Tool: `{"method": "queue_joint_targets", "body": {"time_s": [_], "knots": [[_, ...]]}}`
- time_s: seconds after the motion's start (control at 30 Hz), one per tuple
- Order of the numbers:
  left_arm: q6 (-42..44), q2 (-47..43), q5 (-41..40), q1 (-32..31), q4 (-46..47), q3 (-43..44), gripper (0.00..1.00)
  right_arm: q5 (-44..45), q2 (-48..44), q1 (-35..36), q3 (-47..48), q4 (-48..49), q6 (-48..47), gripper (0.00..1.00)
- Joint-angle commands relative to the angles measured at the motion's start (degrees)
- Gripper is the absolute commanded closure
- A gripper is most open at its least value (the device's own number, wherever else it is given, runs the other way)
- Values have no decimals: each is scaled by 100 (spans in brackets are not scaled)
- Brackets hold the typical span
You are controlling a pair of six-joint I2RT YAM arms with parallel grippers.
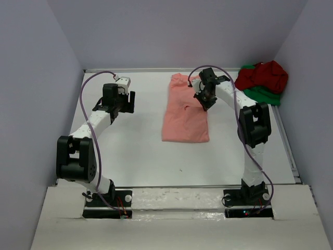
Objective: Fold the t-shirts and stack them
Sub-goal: Grab one side of the 2/3 rectangular tshirt with both arms
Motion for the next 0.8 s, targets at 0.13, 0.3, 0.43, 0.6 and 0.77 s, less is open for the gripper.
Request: {"method": "queue_joint_targets", "body": {"time_s": [0.13, 0.3, 0.43, 0.6, 0.77], "knots": [[75, -372, 51, 70, 268, -89, 20, 313, 462, -22, 481, 323, -87, 100], [84, -390, 43, 96, 303, -133, 20, 533, 752, -22, 614, 341, -87, 100], [75, -408, 43, 114, 312, -142, 20, 665, 1024, -22, 728, 367, -87, 100], [75, -434, 60, 122, 312, -159, 20, 656, 1174, -22, 763, 376, -69, 100], [75, -443, 78, 122, 303, -133, 20, 612, 1034, -22, 754, 376, -95, 56]]}}
